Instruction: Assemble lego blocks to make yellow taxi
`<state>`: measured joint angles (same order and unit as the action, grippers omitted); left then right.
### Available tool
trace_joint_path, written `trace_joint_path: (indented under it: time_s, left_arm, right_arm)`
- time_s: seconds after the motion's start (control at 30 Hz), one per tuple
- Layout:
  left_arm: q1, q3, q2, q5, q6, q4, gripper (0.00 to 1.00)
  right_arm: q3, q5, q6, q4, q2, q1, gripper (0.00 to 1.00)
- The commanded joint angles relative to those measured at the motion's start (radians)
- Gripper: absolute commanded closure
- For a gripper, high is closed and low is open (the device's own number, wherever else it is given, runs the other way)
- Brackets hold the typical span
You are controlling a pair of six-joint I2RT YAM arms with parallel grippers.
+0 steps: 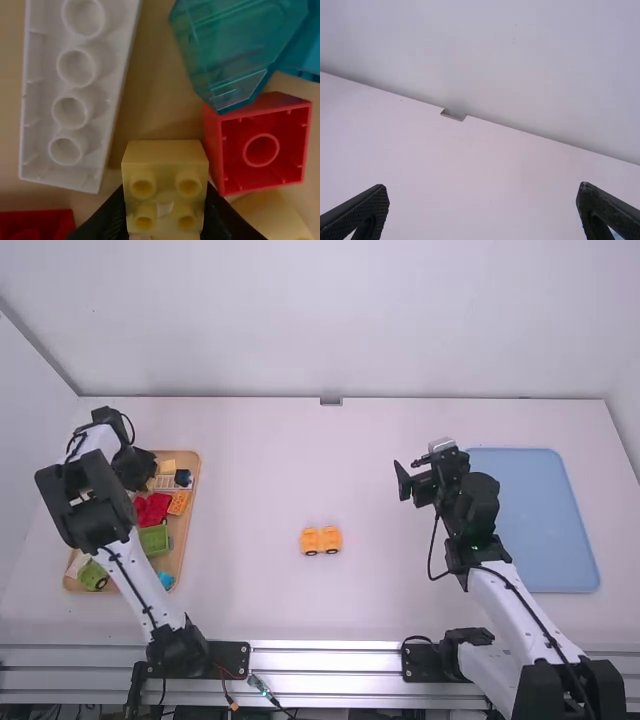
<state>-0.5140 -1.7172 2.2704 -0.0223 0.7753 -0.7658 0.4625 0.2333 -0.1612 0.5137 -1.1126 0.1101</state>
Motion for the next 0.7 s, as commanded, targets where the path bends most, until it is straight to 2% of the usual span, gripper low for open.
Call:
trace_joint_path:
  time_s: [0.0, 0.17, 0.37, 0.43, 0.47, 0.5, 0.53, 0.6, 0.67]
  left_arm:
    - [0.014, 0.007, -0.060, 0.003, -0.006, -0.026, 0.68]
    - [0.060, 0.007, -0.137, -0.064, -0.027, -0.094, 0.77]
    - [0.170, 0.007, -0.234, -0.205, -0.096, -0.147, 0.76]
    - [0.232, 0.007, -0.266, -0.205, -0.270, -0.140, 0.79]
    - [0.255, 0.007, -0.274, -0.203, -0.328, -0.139, 0.88]
    - [0.264, 0.007, -0.277, -0.203, -0.347, -0.139, 0.90]
    - [0.293, 0.007, -0.285, -0.204, -0.407, -0.142, 0.96]
    - [0.372, 0.007, -0.292, -0.194, -0.610, -0.151, 0.98]
    - [0.403, 0.007, -0.292, -0.186, -0.708, -0.155, 0.98]
  right_arm:
    - [0.034, 0.003, 0.000, 0.005, -0.006, 0.001, 0.01]
    - [0.034, 0.003, 0.000, 0.003, -0.006, 0.001, 0.01]
    - [0.034, 0.003, 0.000, -0.002, -0.006, 0.001, 0.01]
    - [0.034, 0.003, 0.000, -0.002, -0.006, 0.001, 0.01]
    - [0.034, 0.003, 0.000, -0.002, -0.006, 0.001, 0.01]
    - [0.034, 0.002, 0.000, -0.002, -0.006, 0.001, 0.01]
    - [0.034, 0.003, 0.000, -0.002, -0.006, 0.002, 0.01]
    - [0.034, 0.003, 0.000, -0.004, -0.006, 0.002, 0.01]
    - [0.034, 0.003, 0.000, -0.005, -0.006, 0.001, 0.01]
